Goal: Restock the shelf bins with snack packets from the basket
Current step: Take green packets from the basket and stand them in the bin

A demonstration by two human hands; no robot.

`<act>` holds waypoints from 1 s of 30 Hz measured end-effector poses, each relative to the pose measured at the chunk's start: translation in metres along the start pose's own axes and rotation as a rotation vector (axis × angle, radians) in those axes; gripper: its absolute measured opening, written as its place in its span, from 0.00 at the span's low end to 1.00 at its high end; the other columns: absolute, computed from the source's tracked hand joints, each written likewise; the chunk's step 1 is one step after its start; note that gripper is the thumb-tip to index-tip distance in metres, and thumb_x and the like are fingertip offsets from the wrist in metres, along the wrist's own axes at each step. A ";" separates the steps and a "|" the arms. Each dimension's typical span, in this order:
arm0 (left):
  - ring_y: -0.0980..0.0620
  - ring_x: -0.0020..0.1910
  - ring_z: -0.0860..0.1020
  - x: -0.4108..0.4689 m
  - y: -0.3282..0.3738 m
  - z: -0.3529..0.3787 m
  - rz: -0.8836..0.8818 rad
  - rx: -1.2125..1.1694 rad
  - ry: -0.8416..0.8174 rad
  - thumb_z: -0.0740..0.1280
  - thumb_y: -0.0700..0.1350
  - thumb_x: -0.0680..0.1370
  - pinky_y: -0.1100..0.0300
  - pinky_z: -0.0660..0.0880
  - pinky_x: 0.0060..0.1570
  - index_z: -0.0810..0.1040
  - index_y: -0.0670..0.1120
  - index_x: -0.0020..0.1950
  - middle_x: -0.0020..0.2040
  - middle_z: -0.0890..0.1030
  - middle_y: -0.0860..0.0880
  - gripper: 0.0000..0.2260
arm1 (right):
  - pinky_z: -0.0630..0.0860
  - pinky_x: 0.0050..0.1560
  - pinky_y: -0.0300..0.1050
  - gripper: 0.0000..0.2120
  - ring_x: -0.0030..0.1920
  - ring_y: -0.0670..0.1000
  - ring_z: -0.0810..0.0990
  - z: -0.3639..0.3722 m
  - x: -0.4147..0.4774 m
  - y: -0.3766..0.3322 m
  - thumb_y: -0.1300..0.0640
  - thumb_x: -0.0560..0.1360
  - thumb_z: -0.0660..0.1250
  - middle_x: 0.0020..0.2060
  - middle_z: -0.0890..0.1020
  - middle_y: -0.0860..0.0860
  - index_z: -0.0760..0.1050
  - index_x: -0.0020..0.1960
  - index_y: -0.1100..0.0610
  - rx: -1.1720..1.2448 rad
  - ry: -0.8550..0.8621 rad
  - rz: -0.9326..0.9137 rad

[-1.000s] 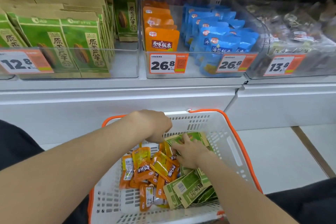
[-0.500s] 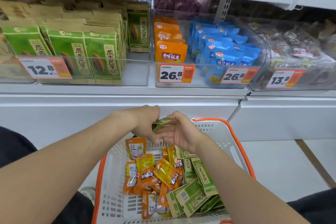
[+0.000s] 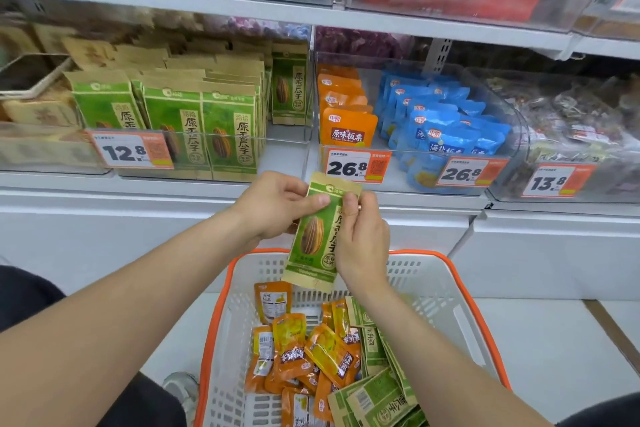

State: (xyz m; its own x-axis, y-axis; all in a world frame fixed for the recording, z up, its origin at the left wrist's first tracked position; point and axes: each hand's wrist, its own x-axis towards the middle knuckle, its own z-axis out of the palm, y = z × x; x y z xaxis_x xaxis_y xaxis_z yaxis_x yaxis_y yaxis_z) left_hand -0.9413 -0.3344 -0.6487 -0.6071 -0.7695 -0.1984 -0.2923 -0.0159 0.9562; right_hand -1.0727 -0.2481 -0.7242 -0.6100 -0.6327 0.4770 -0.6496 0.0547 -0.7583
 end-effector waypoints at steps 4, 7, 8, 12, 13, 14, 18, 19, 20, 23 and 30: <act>0.46 0.49 0.87 -0.004 0.009 -0.001 0.189 -0.102 0.149 0.72 0.47 0.81 0.56 0.84 0.48 0.86 0.43 0.56 0.48 0.88 0.45 0.10 | 0.74 0.37 0.56 0.12 0.38 0.55 0.79 -0.006 0.015 -0.028 0.45 0.86 0.56 0.36 0.79 0.44 0.70 0.57 0.53 0.107 0.048 -0.032; 0.49 0.46 0.88 -0.006 0.023 -0.009 0.310 -0.090 0.251 0.73 0.46 0.81 0.49 0.85 0.51 0.88 0.47 0.53 0.45 0.89 0.49 0.06 | 0.78 0.45 0.52 0.18 0.45 0.49 0.83 -0.016 0.030 -0.051 0.46 0.84 0.64 0.49 0.83 0.44 0.63 0.71 0.48 0.249 -0.100 -0.105; 0.51 0.45 0.88 -0.006 0.028 -0.012 0.356 -0.056 0.282 0.73 0.47 0.81 0.50 0.84 0.51 0.88 0.49 0.53 0.44 0.89 0.50 0.05 | 0.79 0.50 0.50 0.24 0.50 0.46 0.83 -0.020 0.035 -0.058 0.48 0.83 0.67 0.55 0.82 0.43 0.61 0.74 0.48 0.288 -0.170 -0.135; 0.58 0.43 0.86 -0.004 0.050 -0.027 0.505 0.104 0.361 0.70 0.51 0.83 0.55 0.81 0.46 0.88 0.51 0.51 0.41 0.88 0.56 0.08 | 0.79 0.61 0.52 0.31 0.61 0.47 0.81 -0.028 0.062 -0.078 0.57 0.78 0.75 0.63 0.77 0.42 0.64 0.75 0.52 0.341 -0.264 -0.223; 0.59 0.41 0.84 -0.003 0.055 -0.030 0.549 0.160 0.398 0.67 0.53 0.84 0.56 0.79 0.44 0.87 0.51 0.50 0.40 0.87 0.56 0.12 | 0.78 0.61 0.54 0.30 0.62 0.48 0.80 -0.029 0.068 -0.084 0.58 0.77 0.75 0.64 0.76 0.45 0.65 0.73 0.53 0.336 -0.216 -0.255; 0.60 0.41 0.82 -0.001 0.059 -0.034 0.588 0.230 0.465 0.62 0.55 0.86 0.57 0.77 0.43 0.87 0.51 0.50 0.39 0.85 0.57 0.16 | 0.78 0.61 0.55 0.28 0.61 0.50 0.80 -0.028 0.071 -0.090 0.59 0.76 0.76 0.63 0.76 0.47 0.65 0.71 0.53 0.329 -0.147 -0.291; 0.50 0.56 0.78 0.009 0.070 -0.050 0.651 0.455 0.797 0.59 0.42 0.85 0.50 0.74 0.59 0.82 0.49 0.60 0.56 0.82 0.51 0.12 | 0.77 0.59 0.47 0.24 0.57 0.49 0.78 -0.023 0.088 -0.117 0.63 0.76 0.76 0.57 0.75 0.48 0.66 0.65 0.57 0.369 0.149 -0.397; 0.46 0.60 0.75 0.011 0.070 -0.054 0.629 0.530 0.837 0.61 0.39 0.82 0.47 0.72 0.62 0.80 0.48 0.61 0.60 0.80 0.49 0.13 | 0.76 0.58 0.47 0.23 0.56 0.51 0.78 -0.020 0.096 -0.120 0.64 0.76 0.75 0.56 0.75 0.50 0.67 0.64 0.59 0.356 0.180 -0.425; 0.43 0.64 0.72 0.013 0.069 -0.058 0.587 0.607 0.853 0.63 0.36 0.78 0.44 0.70 0.65 0.78 0.49 0.63 0.65 0.77 0.47 0.16 | 0.76 0.57 0.48 0.22 0.55 0.54 0.78 -0.015 0.103 -0.121 0.64 0.76 0.75 0.56 0.74 0.52 0.68 0.63 0.61 0.323 0.179 -0.454; 0.39 0.79 0.59 0.017 0.067 -0.067 0.459 0.899 0.821 0.68 0.40 0.73 0.37 0.61 0.73 0.69 0.48 0.73 0.82 0.59 0.45 0.27 | 0.76 0.54 0.50 0.18 0.52 0.54 0.76 0.002 0.126 -0.118 0.64 0.75 0.74 0.53 0.75 0.54 0.70 0.60 0.61 0.162 0.062 -0.526; 0.38 0.84 0.42 0.038 0.061 -0.084 0.222 1.227 0.665 0.64 0.58 0.79 0.27 0.47 0.75 0.46 0.44 0.84 0.86 0.41 0.44 0.42 | 0.68 0.56 0.54 0.17 0.55 0.56 0.79 0.039 0.171 -0.120 0.52 0.75 0.76 0.52 0.83 0.48 0.75 0.61 0.48 -0.485 -0.208 -0.534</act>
State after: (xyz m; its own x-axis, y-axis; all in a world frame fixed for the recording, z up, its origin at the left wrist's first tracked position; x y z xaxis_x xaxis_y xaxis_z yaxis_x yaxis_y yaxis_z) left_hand -0.9200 -0.4183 -0.5798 -0.3691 -0.8409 0.3958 -0.8948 0.4366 0.0931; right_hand -1.0816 -0.3924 -0.5693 -0.0883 -0.7990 0.5948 -0.9897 0.0026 -0.1434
